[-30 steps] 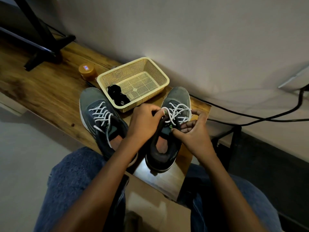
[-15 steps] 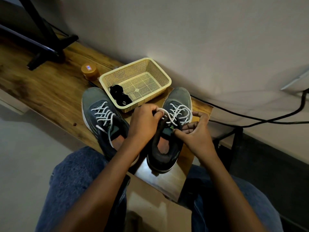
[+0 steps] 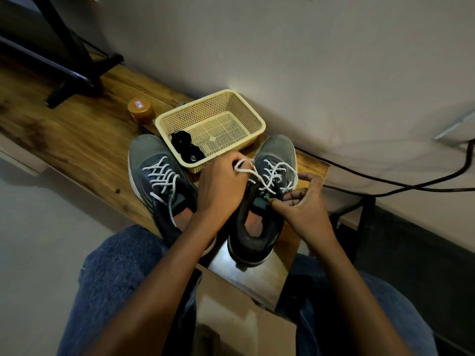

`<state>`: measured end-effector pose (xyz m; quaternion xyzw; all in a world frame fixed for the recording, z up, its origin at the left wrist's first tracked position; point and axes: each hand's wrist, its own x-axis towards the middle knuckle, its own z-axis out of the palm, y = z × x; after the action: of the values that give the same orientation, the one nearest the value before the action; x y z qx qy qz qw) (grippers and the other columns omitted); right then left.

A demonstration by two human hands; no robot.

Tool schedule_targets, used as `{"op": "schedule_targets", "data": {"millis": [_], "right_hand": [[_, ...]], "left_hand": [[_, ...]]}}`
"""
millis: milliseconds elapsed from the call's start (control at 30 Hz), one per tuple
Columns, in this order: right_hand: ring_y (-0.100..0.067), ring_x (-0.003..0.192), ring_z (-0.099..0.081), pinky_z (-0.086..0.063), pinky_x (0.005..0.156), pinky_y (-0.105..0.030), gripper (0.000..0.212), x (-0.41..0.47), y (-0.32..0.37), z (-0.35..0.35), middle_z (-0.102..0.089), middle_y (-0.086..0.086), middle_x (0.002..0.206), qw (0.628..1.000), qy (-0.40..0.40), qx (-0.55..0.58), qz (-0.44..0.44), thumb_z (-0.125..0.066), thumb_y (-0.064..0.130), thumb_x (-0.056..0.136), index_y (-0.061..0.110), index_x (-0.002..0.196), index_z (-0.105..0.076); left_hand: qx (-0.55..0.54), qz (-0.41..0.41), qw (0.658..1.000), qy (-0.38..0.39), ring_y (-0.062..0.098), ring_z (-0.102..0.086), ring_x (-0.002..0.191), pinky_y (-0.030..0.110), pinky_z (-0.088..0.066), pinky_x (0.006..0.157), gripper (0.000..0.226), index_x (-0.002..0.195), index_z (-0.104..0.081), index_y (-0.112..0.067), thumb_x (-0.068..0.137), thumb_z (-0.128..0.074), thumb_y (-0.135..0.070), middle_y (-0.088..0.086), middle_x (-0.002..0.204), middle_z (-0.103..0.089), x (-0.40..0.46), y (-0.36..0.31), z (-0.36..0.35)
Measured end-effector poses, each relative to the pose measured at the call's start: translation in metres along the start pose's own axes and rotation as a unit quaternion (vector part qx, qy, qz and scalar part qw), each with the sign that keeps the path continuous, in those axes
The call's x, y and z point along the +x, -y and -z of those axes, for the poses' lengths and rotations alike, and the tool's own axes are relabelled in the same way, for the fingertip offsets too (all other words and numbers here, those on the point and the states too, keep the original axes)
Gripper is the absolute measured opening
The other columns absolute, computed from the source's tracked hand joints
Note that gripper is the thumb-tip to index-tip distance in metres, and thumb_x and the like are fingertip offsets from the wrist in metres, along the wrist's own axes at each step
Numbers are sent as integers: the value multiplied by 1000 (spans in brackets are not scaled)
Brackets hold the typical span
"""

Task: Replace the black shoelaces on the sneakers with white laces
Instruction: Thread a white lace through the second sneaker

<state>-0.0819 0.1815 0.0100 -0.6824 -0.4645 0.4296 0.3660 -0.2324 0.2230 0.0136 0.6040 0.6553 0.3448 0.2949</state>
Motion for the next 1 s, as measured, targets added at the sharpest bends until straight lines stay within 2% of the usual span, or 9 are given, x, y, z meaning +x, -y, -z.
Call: {"op": "schedule_targets", "data": {"millis": [100, 200, 267, 433, 500, 633, 733, 867, 1000], "right_hand": [[-5, 63, -57, -53, 66, -26, 64, 1, -1, 0, -56, 0, 76, 1000, -2, 4, -2, -75, 6, 77, 22, 120, -30], [-5, 64, -57, -54, 68, -28, 64, 0, 0, 0, -57, 0, 77, 1000, 0, 3, -2, -75, 7, 77, 23, 119, -29], [-5, 63, -57, -53, 67, -26, 64, 1, 0, 0, -56, 0, 77, 1000, 0, 5, -3, -75, 7, 77, 23, 119, -30], [-4, 62, -56, -51, 61, -20, 69, 2, -2, 0, -56, 0, 78, 1000, 4, 8, -5, -75, 5, 77, 17, 128, -30], [-5, 65, -58, -52, 63, -21, 71, 3, -3, 1, -57, -1, 80, 1000, 3, 7, -6, -76, 6, 76, 16, 130, -30], [-13, 75, -63, -55, 62, -19, 77, 1, 0, 3, -62, -9, 91, 1000, 4, 14, -7, -80, 14, 75, 17, 132, -28], [-16, 82, -66, -54, 56, -18, 66, -1, 5, 9, -61, -13, 99, 998, 3, 56, -31, -79, 20, 76, 16, 124, -34], [-24, 91, -68, -60, 73, -36, 35, -3, 4, 13, -64, -12, 101, 997, 3, 64, -38, -76, 23, 78, 11, 105, -56], [-14, 75, -67, -54, 59, -17, 12, -3, 5, 11, -69, -9, 89, 995, 8, 96, -18, -69, 14, 85, 5, 93, -66]], "left_hand": [[-19, 1, 999, -31, 6, -57, 69, 28, -43, 59, 10, 94, -66, -19, 92, -58, -24, -1, 89, -67, 2, -3, 4], [-15, 24, 998, 62, 18, -64, 83, 37, -51, 75, 11, 93, -70, -25, 88, -65, -32, -2, 90, -70, 3, 5, 1], [-7, 43, 994, 103, 21, -66, 85, 42, -53, 78, 9, 88, -73, -27, 84, -69, -34, -3, 87, -72, 1, 8, -4], [-36, 42, 998, 12, 22, -63, 67, 38, -52, 64, 17, 84, -67, -21, 93, -58, -32, 0, 76, -68, 4, 2, 3], [-40, 48, 998, 18, 20, -61, 63, 34, -48, 61, 15, 81, -65, -24, 94, -58, -28, -3, 72, -65, 8, 5, 7], [-33, 84, 991, 104, 22, -67, 77, 41, -55, 77, 15, 69, -63, -27, 78, -65, -39, -3, 75, -69, 5, 10, 6], [-40, 100, 986, 129, 21, -66, 80, 43, -54, 81, 19, 75, -61, -26, 73, -63, -44, -5, 77, -68, 2, 6, 6], [-38, 89, 978, 184, 18, -64, 87, 41, -51, 88, 16, 83, -65, -25, 80, -67, -41, -6, 83, -69, 0, 5, 9], [-18, 68, 980, 187, 13, -65, 84, 35, -52, 85, 15, 77, -65, -27, 74, -78, -33, -9, 80, -69, -1, 8, 9]]}}
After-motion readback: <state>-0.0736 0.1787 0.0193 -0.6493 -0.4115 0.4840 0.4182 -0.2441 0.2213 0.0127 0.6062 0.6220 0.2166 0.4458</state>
